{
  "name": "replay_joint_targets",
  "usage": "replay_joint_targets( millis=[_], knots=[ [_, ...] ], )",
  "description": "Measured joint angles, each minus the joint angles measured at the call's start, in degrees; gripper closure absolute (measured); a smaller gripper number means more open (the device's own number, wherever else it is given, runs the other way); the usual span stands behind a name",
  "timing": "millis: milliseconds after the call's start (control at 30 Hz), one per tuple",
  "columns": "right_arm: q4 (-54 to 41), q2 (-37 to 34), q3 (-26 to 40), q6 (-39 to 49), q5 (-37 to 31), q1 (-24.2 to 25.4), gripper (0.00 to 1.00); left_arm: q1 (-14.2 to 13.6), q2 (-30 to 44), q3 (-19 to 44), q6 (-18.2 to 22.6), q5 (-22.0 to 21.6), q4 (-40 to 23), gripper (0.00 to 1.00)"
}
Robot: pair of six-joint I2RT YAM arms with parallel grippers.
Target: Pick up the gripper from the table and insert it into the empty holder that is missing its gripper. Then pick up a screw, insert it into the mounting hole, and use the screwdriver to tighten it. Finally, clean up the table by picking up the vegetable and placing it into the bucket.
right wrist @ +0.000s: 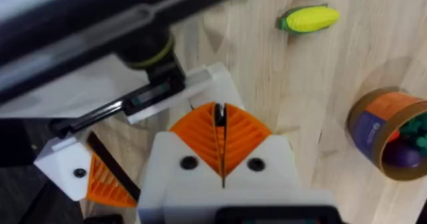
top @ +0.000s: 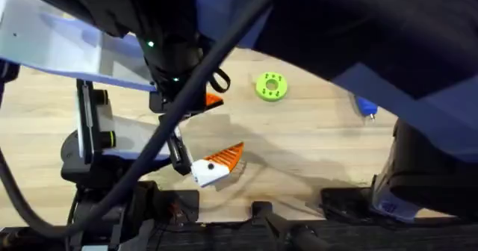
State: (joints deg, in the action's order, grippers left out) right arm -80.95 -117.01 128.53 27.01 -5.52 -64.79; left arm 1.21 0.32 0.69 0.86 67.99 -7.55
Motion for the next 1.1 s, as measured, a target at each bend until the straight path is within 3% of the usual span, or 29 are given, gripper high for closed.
replay_joint_targets(
  millis=[800,833,1033,1100],
  knots=[
    [-0.1,-1.1,0.1,-1.3,0.4,0.0,0.995,0.0,0.0,0.0,0.0,0.4,-0.1,0.015],
    [-0.1,-1.1,0.1,-1.8,0.4,0.0,0.946,0.0,0.0,0.0,0.0,0.4,-0.1,0.015],
    [-0.6,-1.1,0.7,-1.9,-0.5,1.4,0.09,-0.2,0.0,0.0,-0.1,1.6,-0.3,0.015],
    [-1.1,-1.2,0.7,-2.2,-0.4,1.6,0.015,-0.2,0.0,0.0,0.2,1.5,-0.2,0.015]
  ],
)
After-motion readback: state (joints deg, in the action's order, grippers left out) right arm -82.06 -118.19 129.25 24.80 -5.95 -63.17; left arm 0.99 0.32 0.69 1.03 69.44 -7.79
